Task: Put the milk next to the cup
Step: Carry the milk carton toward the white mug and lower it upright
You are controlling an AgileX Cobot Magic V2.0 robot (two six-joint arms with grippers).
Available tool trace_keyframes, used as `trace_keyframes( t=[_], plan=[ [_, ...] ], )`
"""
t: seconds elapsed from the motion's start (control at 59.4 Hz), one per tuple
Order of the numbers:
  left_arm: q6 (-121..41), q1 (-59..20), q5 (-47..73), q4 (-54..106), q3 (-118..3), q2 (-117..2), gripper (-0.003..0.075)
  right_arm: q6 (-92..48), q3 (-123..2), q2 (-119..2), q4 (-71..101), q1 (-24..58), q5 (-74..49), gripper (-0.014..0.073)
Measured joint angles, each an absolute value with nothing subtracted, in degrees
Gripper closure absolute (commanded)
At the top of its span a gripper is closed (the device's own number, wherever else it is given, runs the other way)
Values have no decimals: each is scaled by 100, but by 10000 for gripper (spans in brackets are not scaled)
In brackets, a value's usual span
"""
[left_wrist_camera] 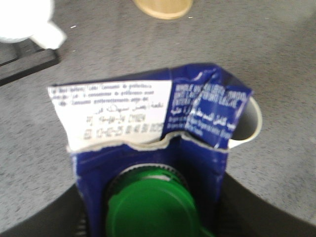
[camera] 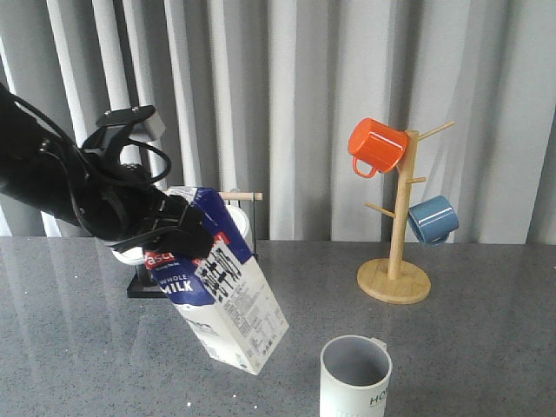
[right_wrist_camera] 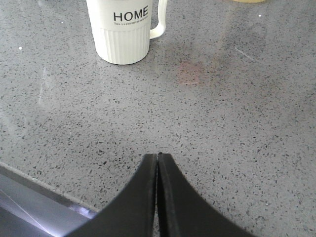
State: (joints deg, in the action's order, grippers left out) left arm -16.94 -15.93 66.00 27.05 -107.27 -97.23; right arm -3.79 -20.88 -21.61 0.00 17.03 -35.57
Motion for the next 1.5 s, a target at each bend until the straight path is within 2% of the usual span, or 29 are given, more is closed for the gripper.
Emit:
trace_keyframes(
  t=[0.606,0.774,0.976,1.33,1.498],
  plan=[
    [-1416,-2048,6459,2585,-10744,-10892,722,-379,-2088,-2161,79,1703,-3565,604],
    [-1411,-2081,6420,2591,-10744,-10897,689,-379,-2088,-2161,90,1703,-3565,604],
    [-1411,-2098,6429,2591,-10744,-10897,556,-379,-2088,-2161,90,1703,-3565,604],
    [-1411,-2098,6552,2610,-10744,-10897,205,-379,-2088,-2161,90,1703,-3570,604],
    [-1401,-2098,6745,2587,-10744,-10902,129,-379,-2088,-2161,90,1703,-3570,604]
  ],
)
